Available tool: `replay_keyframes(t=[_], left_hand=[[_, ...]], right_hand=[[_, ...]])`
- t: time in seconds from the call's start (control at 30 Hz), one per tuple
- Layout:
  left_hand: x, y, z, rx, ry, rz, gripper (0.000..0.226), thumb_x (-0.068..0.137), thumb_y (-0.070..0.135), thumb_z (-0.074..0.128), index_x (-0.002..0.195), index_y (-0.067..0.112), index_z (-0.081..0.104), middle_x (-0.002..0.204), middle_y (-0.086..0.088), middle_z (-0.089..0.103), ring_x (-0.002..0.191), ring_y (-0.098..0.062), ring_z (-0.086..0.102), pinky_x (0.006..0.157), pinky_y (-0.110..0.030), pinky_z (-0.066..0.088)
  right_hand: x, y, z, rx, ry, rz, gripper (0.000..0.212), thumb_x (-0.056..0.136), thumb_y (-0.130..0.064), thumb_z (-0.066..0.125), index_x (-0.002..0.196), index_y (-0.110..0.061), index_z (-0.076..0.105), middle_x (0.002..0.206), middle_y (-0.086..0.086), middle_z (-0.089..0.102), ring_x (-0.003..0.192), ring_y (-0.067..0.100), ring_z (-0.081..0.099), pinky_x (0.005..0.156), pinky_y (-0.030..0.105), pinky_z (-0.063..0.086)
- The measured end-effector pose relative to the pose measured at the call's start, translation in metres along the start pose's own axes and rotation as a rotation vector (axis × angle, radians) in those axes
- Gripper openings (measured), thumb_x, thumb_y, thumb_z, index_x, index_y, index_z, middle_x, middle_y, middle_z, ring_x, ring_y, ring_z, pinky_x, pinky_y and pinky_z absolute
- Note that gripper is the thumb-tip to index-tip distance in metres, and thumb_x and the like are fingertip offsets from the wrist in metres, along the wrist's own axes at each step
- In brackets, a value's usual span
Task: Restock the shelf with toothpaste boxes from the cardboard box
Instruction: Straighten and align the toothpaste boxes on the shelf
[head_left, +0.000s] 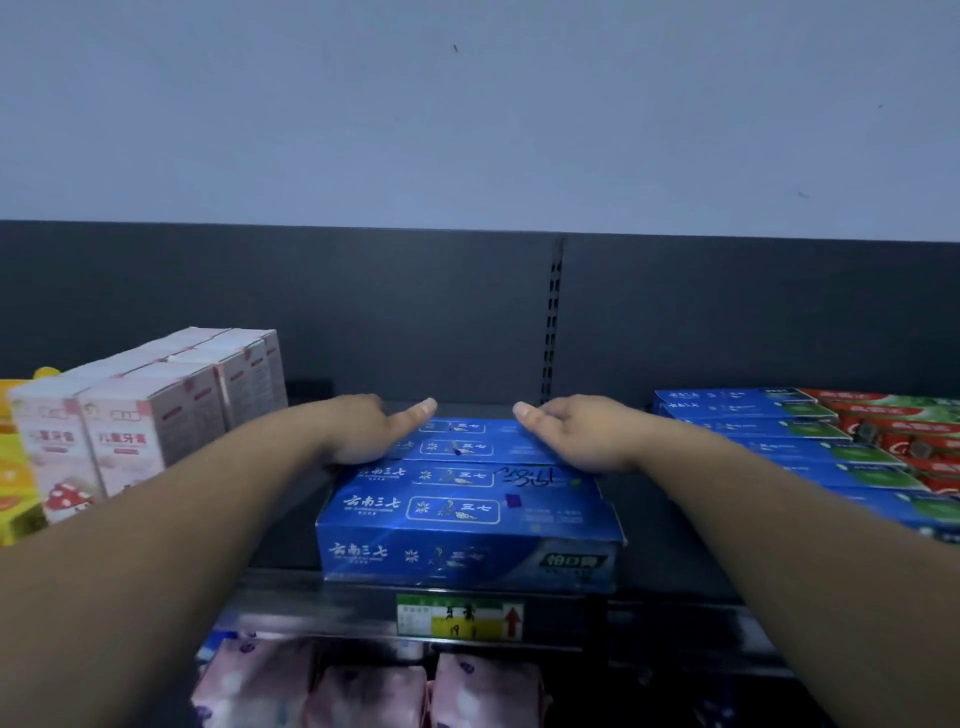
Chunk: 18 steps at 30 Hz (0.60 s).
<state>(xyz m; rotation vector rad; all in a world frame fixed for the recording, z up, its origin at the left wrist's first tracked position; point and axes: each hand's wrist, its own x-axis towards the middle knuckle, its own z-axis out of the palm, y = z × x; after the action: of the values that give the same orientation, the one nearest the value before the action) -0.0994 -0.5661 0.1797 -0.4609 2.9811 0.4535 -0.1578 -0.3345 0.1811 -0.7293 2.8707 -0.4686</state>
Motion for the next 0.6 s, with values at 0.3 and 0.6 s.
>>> replay_keyframes(t=[0.3, 0.6], left_hand=[[-0.031, -0.014, 0.023, -0.477, 0.154, -0.033, 0.074, 0.088, 0.071, 0.033, 0.141, 0.022, 0.045, 0.143, -0.001, 0.048, 0.123, -0.020, 0.049, 0.104, -0.030, 0.033], [-0.047, -0.018, 0.039, -0.886, 0.183, -0.120, 0.099, 0.059, 0.088, 0.043, 0.140, 0.030, 0.044, 0.141, 0.004, 0.050, 0.120, -0.025, 0.055, 0.102, -0.045, 0.043]], right_hand=[[-0.033, 0.009, 0.020, 0.393, 0.067, 0.056, 0.074, 0.092, -0.067, 0.036, 0.153, -0.027, 0.023, 0.158, -0.004, 0.028, 0.143, 0.019, 0.031, 0.116, 0.035, 0.024], [-0.046, -0.006, 0.044, 0.699, 0.159, 0.102, 0.074, 0.094, -0.065, 0.033, 0.155, -0.028, 0.011, 0.161, -0.005, 0.017, 0.146, 0.022, 0.023, 0.114, 0.039, 0.023]])
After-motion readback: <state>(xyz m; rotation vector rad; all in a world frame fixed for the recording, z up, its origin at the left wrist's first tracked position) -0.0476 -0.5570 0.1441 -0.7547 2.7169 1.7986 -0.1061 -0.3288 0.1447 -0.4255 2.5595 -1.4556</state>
